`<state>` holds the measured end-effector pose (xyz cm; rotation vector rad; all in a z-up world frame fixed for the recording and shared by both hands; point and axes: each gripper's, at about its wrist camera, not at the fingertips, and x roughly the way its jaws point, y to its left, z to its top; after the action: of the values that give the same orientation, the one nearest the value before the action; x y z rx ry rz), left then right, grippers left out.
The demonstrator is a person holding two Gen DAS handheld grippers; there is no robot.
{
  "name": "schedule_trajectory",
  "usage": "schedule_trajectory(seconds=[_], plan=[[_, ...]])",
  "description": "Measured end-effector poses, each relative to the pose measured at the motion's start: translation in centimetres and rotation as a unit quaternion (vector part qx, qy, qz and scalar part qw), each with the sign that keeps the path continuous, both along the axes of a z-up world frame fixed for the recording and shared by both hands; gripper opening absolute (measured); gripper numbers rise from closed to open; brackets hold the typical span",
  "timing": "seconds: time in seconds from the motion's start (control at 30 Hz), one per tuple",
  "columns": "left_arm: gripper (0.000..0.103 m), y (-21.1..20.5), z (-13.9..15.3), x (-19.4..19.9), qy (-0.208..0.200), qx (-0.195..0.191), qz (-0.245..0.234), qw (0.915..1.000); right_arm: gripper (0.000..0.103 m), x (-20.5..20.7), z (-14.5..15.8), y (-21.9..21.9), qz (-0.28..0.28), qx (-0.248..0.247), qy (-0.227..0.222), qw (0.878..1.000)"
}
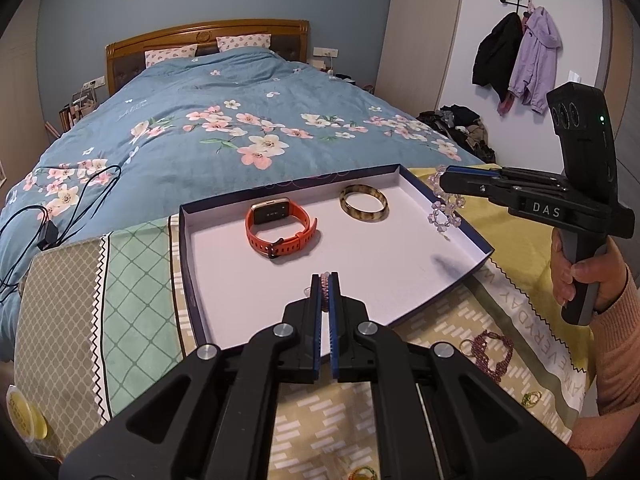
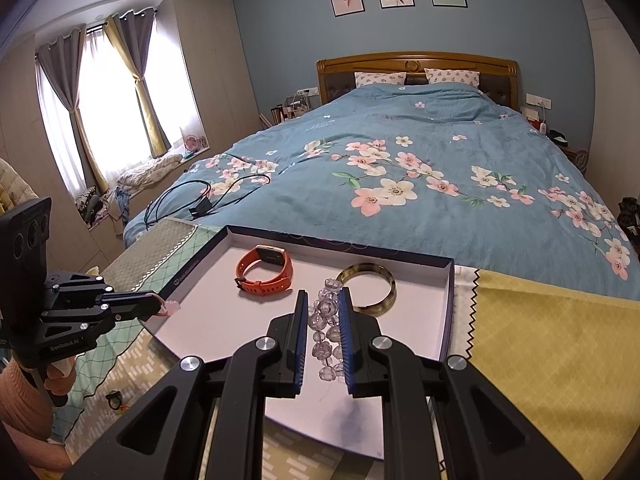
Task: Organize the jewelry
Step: 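Carry the hair tie into the box with the left tool while the right tool releases the crystal bracelet there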
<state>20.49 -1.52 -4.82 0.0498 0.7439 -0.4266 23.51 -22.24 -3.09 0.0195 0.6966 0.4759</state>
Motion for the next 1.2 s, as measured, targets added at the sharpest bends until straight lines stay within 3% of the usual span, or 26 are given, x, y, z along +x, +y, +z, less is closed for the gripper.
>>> schedule_trajectory(seconds=[0.47, 0.57, 0.87, 1.03, 1.2], plan=[[0.003, 0.3, -1.1, 2.9, 0.017, 0.012, 0.017, 0.9996, 0.013, 2.5, -1.3, 1.0, -0.001, -0.042, 0.008, 0.999], [0.003, 0.1, -1.4, 3.5, 0.021, 0.017, 0.017, 0.9995, 0.006, 2.8, -1.7, 1.3, 0.001, -0.050, 0.007, 0.999], [0.003, -0.5, -2.4, 4.8, 0.032, 0.027, 0.016, 0.9990, 0.006, 3.6, -2.4, 1.4, 0.007, -0.058, 0.020, 0.998], [0.003, -0.5, -2.9, 5.2, 0.041, 0.030, 0.017, 0.9986, 0.021, 3.0, -3.4, 1.3, 0.014, -0.072, 0.039, 0.997], [0.003, -0.5, -3.5, 5.8, 0.051, 0.030, 0.018, 0.9981, 0.024, 2.8, -4.7, 1.1, 0.010, -0.086, 0.056, 0.995]])
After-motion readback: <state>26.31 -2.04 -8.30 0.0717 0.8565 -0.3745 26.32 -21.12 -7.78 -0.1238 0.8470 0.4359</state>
